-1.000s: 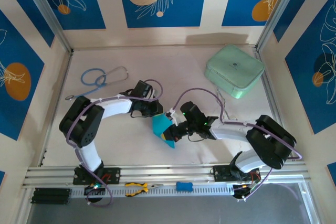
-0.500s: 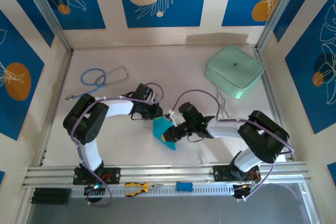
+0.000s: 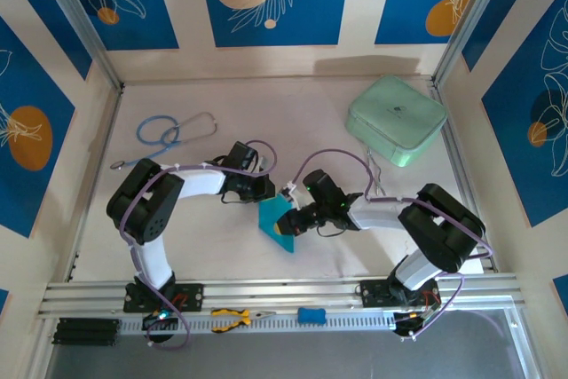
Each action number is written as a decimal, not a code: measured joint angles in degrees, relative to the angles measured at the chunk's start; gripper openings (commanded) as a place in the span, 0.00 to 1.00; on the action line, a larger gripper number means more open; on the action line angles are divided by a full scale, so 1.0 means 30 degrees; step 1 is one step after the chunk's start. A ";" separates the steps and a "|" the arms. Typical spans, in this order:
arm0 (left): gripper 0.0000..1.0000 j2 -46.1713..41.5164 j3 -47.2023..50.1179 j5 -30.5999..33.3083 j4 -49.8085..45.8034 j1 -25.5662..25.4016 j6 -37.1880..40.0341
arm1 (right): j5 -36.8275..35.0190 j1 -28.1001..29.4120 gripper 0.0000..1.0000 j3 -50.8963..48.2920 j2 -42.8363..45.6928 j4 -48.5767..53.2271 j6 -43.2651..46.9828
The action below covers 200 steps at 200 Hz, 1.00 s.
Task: Fold a paper plane with a square sheet of paper (pick it up from the middle)
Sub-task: Fold the paper at the center of the table.
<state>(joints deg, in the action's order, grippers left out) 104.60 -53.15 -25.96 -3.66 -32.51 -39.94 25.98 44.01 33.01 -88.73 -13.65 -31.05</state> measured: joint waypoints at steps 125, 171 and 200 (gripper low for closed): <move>0.14 -0.0095 0.0000 0.0007 -0.0066 0.0000 -0.0015 | -0.1042 -0.0197 0.04 0.0255 -0.0335 0.1756 0.0189; 0.15 -0.0554 0.0248 0.0015 -0.0291 0.0000 -0.0036 | -0.1319 -0.0175 0.05 0.0255 -0.0328 0.2047 0.0182; 0.19 -0.1093 0.0481 0.0000 -0.0204 -0.0007 -0.0080 | -0.1552 -0.0175 0.05 0.0255 -0.0328 0.2178 0.0189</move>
<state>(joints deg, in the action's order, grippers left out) 101.32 -51.70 -25.96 -4.27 -32.53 -40.18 21.32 43.48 33.78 -89.71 -7.11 -30.48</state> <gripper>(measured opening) 0.172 0.063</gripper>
